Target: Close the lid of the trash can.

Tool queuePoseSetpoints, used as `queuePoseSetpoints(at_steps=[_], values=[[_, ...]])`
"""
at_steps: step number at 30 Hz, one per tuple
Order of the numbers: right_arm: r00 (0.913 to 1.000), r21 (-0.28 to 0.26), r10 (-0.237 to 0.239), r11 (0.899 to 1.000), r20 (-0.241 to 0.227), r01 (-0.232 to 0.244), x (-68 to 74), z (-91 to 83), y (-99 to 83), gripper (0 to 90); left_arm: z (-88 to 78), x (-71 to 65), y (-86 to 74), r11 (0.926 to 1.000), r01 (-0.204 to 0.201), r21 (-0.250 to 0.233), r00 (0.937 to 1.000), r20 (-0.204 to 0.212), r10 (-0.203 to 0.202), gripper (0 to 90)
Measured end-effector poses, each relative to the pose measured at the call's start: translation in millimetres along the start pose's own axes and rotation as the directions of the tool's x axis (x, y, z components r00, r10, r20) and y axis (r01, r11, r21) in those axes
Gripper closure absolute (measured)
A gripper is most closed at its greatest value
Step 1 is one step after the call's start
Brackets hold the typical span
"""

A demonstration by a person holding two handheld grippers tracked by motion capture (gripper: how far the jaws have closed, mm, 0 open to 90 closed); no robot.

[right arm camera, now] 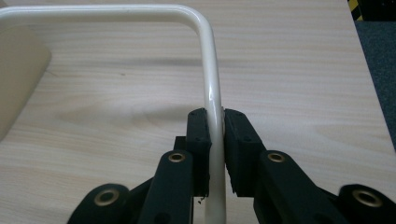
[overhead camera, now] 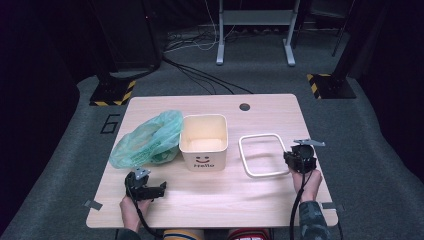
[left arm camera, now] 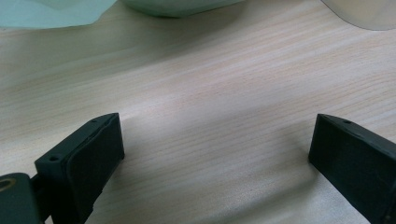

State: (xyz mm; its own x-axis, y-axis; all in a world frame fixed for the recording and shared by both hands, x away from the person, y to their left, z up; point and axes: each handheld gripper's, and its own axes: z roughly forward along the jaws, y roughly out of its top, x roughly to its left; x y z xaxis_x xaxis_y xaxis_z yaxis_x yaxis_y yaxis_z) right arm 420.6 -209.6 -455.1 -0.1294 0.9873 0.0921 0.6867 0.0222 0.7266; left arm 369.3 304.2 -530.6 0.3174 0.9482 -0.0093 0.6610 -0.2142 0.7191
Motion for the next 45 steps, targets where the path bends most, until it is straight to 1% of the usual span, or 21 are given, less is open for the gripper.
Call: queuePoseSetpoints(at_steps=[5, 10, 12, 16, 23, 33, 40, 45], values=[[0.9997, -0.031, -0.012, 0.999, -0.022, 0.011, 7.4, -10.8, 15.6, 80.7, 0.0, 0.1, 0.0, 1.0000, -0.002, 0.001, 1.0000, 0.001, 0.002, 3.0], [0.9994, -0.046, -0.028, 0.999, -0.021, 0.027, 13.8, -18.9, 29.6, 80.7, -0.2, 0.5, 0.1, 1.0000, -0.002, 0.002, 1.0000, -0.005, 0.002, 3.0], [0.9989, -0.055, -0.039, 0.998, -0.027, 0.038, 16.2, -22.4, 34.5, 80.7, -0.2, 0.4, 0.0, 1.0000, 0.001, 0.002, 1.0000, -0.006, -0.001, 3.0], [0.9984, -0.071, -0.045, 0.997, -0.033, 0.043, 21.3, -29.4, 43.8, 80.7, -0.2, 0.6, 0.1, 1.0000, 0.004, 0.002, 0.9999, -0.009, -0.004, 3.0], [0.9973, -0.093, -0.061, 0.994, -0.041, 0.057, 30.0, -36.1, 58.8, 80.7, -0.2, 0.8, 0.1, 1.0000, 0.008, 0.003, 0.9999, -0.013, -0.008, 3.0], [0.9963, -0.100, -0.074, 0.993, -0.044, 0.069, 43.7, -39.6, 76.5, 80.7, -0.2, 0.9, 0.0, 0.9999, 0.014, 0.002, 0.9997, -0.018, -0.014, 3.0], [0.9932, -0.092, -0.107, 0.990, -0.047, 0.102, 55.9, -40.3, 86.9, 80.8, -0.2, 1.0, 0.0, 0.9999, 0.013, 0.001, 0.9998, -0.018, -0.013, 3.2], [0.9923, -0.088, -0.113, 0.990, -0.050, 0.108, 65.6, -40.9, 95.4, 80.8, -0.3, 1.0, 0.0, 0.9999, 0.013, 0.001, 0.9997, -0.021, -0.013, 3.4]])
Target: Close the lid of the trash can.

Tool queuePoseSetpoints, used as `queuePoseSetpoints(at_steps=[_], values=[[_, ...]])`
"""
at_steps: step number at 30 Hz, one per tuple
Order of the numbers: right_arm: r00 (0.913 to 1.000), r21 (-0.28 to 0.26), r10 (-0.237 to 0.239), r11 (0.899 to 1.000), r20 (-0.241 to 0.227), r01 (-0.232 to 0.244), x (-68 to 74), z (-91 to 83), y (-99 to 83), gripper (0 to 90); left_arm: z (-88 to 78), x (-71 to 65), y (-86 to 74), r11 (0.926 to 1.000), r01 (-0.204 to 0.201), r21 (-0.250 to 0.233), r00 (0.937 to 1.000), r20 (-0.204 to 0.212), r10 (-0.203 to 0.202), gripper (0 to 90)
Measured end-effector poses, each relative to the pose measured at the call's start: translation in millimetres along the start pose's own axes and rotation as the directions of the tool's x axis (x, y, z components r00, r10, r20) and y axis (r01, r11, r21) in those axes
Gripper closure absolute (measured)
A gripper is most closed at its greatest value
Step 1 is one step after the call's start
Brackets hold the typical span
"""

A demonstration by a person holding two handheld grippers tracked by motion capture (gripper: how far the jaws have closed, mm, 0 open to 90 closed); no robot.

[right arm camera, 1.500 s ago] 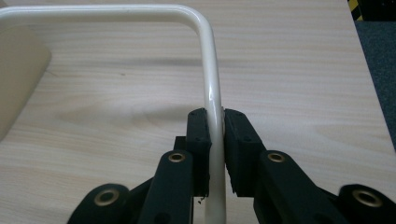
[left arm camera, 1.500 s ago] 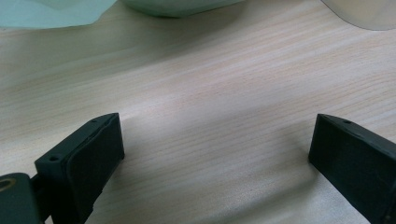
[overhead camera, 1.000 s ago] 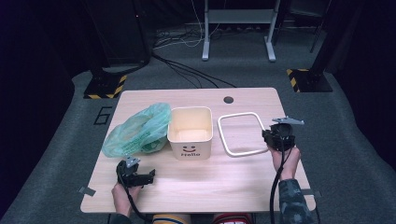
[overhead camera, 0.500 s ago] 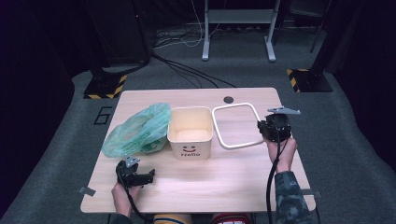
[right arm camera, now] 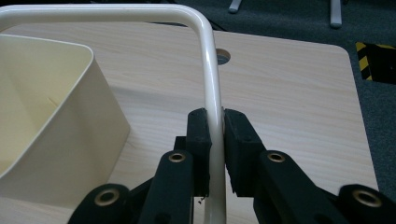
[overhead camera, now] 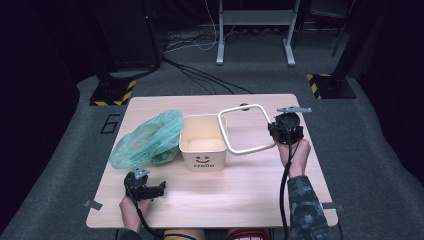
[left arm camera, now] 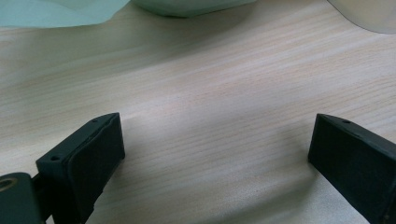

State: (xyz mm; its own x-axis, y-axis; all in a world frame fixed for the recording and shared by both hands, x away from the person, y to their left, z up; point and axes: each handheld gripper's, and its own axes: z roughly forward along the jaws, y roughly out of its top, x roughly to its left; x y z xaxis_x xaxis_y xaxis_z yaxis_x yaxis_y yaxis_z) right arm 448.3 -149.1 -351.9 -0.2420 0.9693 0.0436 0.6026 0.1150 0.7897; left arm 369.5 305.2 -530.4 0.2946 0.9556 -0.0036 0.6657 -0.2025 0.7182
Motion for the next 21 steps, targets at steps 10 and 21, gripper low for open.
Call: queuePoseSetpoints(at_steps=[10, 21], values=[[0.9999, 0.033, -0.011, 0.999, -0.007, 0.012, 20.9, 13.4, 12.5, 80.7, 0.0, 0.0, -0.1, 1.0000, 0.001, -0.002, 1.0000, -0.001, -0.001, 3.5], [0.9991, 0.058, -0.039, 0.998, 0.020, 0.038, 46.5, 29.4, 22.5, 80.7, 0.0, -0.1, -0.1, 1.0000, 0.002, -0.002, 1.0000, 0.001, -0.002, 3.8]])
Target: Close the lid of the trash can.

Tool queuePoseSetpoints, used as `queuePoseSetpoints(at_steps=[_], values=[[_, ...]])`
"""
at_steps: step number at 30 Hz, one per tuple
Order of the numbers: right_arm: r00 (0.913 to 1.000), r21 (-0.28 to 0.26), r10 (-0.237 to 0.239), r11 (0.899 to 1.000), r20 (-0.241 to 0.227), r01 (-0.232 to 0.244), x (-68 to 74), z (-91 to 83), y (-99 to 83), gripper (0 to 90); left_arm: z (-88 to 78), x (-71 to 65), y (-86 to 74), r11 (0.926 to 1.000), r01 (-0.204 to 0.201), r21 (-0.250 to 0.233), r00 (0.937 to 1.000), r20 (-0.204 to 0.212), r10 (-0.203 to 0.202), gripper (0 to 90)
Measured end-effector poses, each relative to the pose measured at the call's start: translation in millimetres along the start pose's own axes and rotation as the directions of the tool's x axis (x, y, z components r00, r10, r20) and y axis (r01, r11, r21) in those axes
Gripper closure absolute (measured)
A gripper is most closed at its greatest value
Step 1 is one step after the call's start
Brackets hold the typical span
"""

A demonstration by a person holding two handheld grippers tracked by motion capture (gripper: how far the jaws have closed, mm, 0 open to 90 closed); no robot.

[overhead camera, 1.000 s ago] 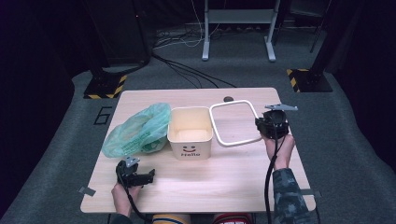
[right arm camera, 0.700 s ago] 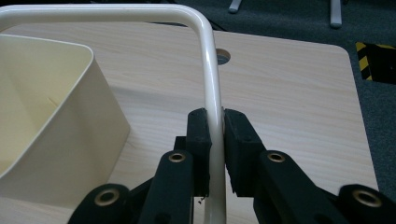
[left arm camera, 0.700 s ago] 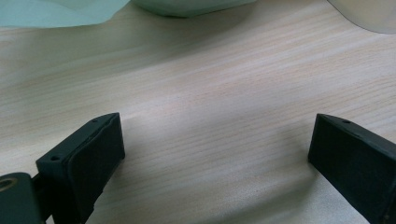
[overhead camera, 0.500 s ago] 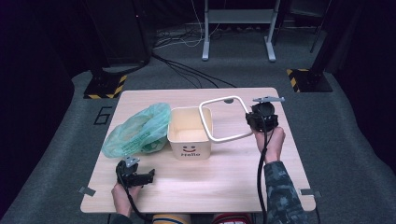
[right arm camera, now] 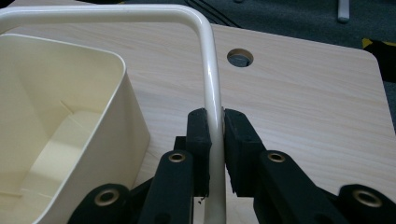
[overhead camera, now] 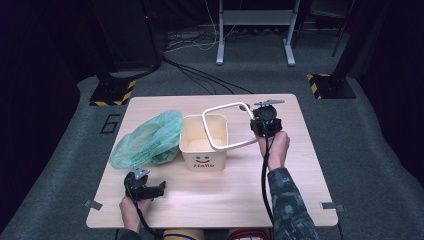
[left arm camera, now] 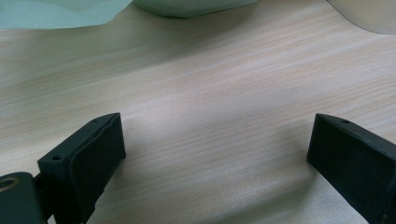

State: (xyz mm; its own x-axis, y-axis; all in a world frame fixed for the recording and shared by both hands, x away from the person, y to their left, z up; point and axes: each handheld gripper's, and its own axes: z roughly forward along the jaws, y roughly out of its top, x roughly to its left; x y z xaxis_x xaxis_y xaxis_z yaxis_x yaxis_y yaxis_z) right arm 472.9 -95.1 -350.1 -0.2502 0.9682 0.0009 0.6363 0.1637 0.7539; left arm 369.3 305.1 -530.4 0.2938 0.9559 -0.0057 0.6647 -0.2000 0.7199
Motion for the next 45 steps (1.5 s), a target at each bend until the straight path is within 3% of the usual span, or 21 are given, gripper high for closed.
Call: queuePoseSetpoints(at_steps=[16, 29, 45], values=[[0.9999, 0.054, 0.013, 0.998, 0.000, -0.013, 28.5, 27.3, 3.9, 80.6, -0.3, 0.0, -0.1, 1.0000, -0.002, -0.002, 1.0000, 0.003, 0.002, 4.6], [1.0000, 0.060, 0.000, 0.998, -0.003, 0.000, 47.3, 34.6, 6.6, 80.5, -0.4, -0.1, -0.2, 1.0000, -0.003, -0.003, 1.0000, 0.003, 0.003, 5.0], [0.9990, 0.079, 0.026, 0.997, -0.038, -0.023, 60.0, 41.0, 6.0, 80.1, -0.6, 0.0, -0.3, 1.0000, -0.006, -0.007, 1.0000, 0.005, 0.006, 6.2]])
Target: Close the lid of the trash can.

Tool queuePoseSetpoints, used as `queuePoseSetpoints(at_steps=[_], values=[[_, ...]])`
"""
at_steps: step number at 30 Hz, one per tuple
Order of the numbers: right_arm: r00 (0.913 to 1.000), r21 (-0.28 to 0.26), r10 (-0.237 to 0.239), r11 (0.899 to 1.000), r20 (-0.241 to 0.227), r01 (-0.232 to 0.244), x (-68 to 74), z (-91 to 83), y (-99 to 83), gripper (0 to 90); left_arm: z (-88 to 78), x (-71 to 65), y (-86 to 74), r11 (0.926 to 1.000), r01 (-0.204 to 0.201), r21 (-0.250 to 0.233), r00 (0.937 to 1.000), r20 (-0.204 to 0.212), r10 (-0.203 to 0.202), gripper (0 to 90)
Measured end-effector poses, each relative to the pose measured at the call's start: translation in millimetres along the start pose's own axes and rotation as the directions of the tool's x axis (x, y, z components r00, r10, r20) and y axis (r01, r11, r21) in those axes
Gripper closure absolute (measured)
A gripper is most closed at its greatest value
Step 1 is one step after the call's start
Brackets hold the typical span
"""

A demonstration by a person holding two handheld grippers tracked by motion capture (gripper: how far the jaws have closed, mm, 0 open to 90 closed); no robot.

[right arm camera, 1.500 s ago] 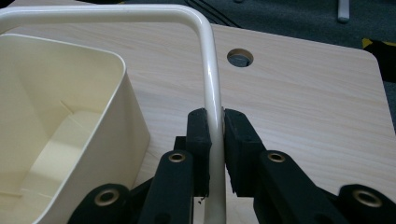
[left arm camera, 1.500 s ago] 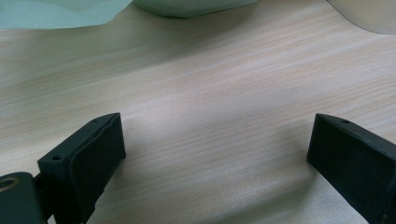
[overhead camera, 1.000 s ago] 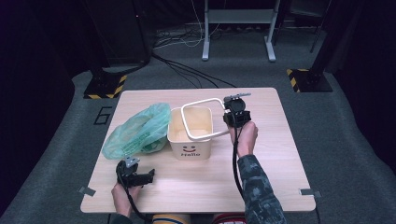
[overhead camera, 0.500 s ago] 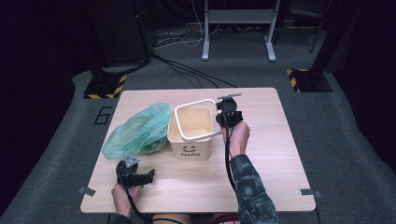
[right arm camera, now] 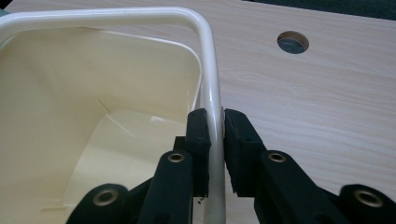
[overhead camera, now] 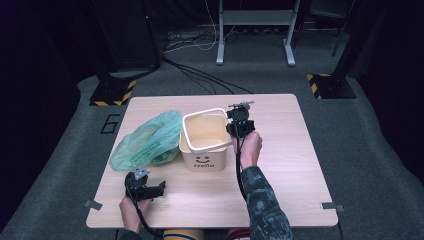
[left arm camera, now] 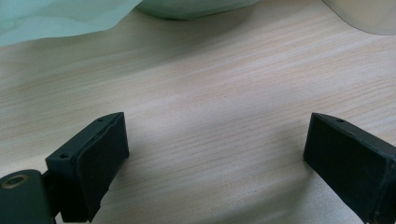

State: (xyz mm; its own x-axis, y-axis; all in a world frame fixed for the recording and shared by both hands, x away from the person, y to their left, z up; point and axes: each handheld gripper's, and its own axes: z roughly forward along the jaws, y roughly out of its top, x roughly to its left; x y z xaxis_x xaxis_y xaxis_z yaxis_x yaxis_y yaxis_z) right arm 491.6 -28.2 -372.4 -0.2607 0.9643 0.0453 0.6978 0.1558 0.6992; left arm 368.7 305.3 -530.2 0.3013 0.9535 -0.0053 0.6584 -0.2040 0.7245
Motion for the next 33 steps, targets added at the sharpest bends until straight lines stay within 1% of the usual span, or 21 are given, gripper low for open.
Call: queuePoseSetpoints(at_steps=[3, 11, 14, 15, 18, 21, 25, 33], values=[[1.0000, 0.002, 0.003, 1.000, -0.008, -0.003, 2.0, -0.4, -0.2, 79.9, -0.1, -0.1, 0.0, 1.0000, 0.000, 0.000, 1.0000, 0.000, 0.000, 6.4], [0.9997, 0.011, -0.010, 1.000, -0.021, 0.011, 6.4, -3.0, -1.0, 78.7, -0.3, -0.3, -0.1, 1.0000, 0.000, -0.001, 1.0000, -0.001, 0.000, 6.6], [0.9994, 0.013, -0.018, 1.000, -0.029, 0.018, 7.3, -3.8, -1.1, 75.4, -0.3, -0.4, -0.1, 1.0000, -0.001, -0.001, 1.0000, 0.000, 0.001, 6.9], [0.9994, 0.018, -0.014, 1.000, -0.032, 0.014, 8.0, -4.1, -1.2, 72.7, -0.3, -0.4, 0.0, 1.0000, -0.001, -0.001, 1.0000, 0.000, 0.001, 6.9], [0.9992, 0.024, -0.016, 1.000, -0.037, 0.017, 9.8, -5.8, -2.1, 72.1, -0.3, -0.4, 0.0, 1.0000, -0.001, -0.001, 1.0000, 0.000, 0.001, 6.9], [0.9987, 0.033, -0.029, 0.999, -0.041, 0.031, 10.5, -7.6, -2.7, 71.5, -0.3, -0.4, -0.1, 1.0000, -0.002, -0.002, 1.0000, 0.001, 0.002, 6.9], [0.9974, 0.049, -0.043, 0.998, -0.059, 0.046, 12.0, -10.5, -3.7, 69.3, -0.3, -0.4, 0.0, 1.0000, -0.002, -0.003, 1.0000, 0.001, 0.002, 7.0], [0.9968, 0.066, -0.035, 0.997, -0.072, 0.040, 11.7, -11.8, -4.3, 66.0, -0.4, -0.6, -0.1, 1.0000, -0.002, -0.003, 1.0000, 0.000, 0.002, 7.1]])
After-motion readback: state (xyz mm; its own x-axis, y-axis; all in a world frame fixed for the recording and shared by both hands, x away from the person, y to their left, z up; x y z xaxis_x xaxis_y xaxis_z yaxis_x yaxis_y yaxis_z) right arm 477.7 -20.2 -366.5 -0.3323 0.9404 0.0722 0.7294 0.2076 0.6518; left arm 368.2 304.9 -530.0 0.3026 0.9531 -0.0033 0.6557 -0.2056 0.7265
